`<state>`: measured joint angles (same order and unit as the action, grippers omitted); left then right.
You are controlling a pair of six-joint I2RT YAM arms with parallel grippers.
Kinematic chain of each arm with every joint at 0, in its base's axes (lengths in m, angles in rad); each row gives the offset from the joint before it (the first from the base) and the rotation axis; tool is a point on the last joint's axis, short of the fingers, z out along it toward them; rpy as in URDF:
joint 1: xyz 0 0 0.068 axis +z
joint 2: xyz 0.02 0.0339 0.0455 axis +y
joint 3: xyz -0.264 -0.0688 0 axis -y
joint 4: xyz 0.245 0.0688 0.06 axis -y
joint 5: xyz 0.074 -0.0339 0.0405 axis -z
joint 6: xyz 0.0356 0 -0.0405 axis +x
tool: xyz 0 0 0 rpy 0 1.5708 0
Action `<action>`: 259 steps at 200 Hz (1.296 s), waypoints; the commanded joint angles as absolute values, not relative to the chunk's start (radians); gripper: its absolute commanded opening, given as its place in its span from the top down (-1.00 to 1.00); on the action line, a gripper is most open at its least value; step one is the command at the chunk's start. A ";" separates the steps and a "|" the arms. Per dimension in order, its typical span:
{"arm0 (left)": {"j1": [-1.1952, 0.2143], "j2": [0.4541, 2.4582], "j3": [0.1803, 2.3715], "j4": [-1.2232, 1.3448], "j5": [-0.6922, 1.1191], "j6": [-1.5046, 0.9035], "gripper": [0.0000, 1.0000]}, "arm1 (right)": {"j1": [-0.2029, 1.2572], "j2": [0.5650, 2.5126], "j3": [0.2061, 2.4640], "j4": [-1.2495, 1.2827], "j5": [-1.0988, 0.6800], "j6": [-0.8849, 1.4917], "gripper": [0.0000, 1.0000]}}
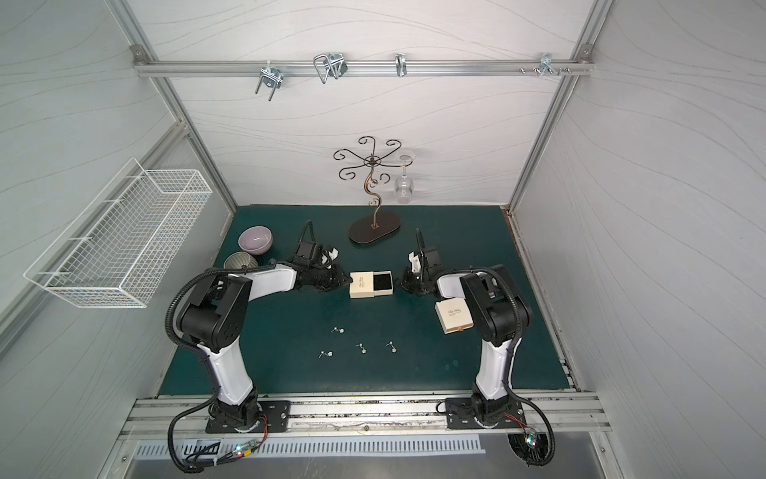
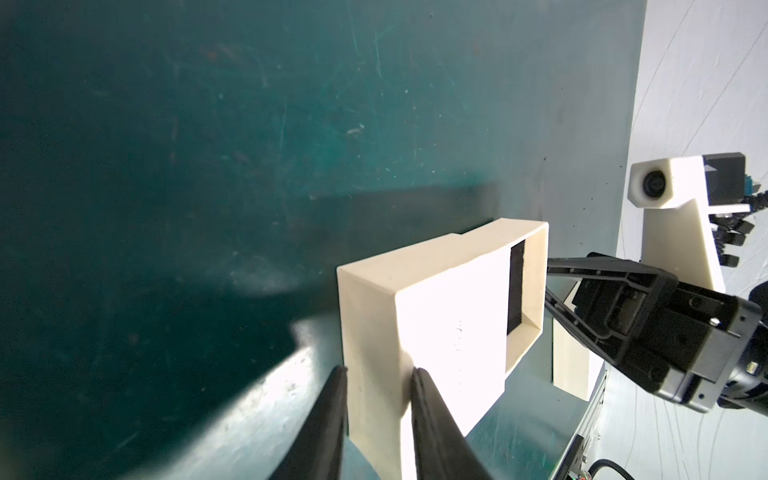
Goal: Place the earrings into the drawer-style jewelry box
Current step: Open the drawer in the jewelry box.
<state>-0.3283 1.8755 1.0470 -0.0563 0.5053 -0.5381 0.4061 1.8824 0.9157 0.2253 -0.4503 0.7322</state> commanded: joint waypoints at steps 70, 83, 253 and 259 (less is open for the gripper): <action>-0.329 1.913 1.078 -0.107 0.495 -0.505 0.37 | 0.391 1.852 0.904 0.193 -0.452 0.712 1.00; -0.331 1.913 1.082 -0.107 0.499 -0.505 0.33 | 0.391 1.851 0.903 0.193 -0.452 0.716 1.00; -0.378 1.580 1.019 -0.214 0.308 -0.491 -0.09 | 0.611 1.371 0.947 -0.621 -0.153 0.656 0.11; -0.388 1.556 0.997 -0.207 0.292 -0.496 -0.09 | 0.634 1.365 0.944 -0.643 -0.153 0.671 0.11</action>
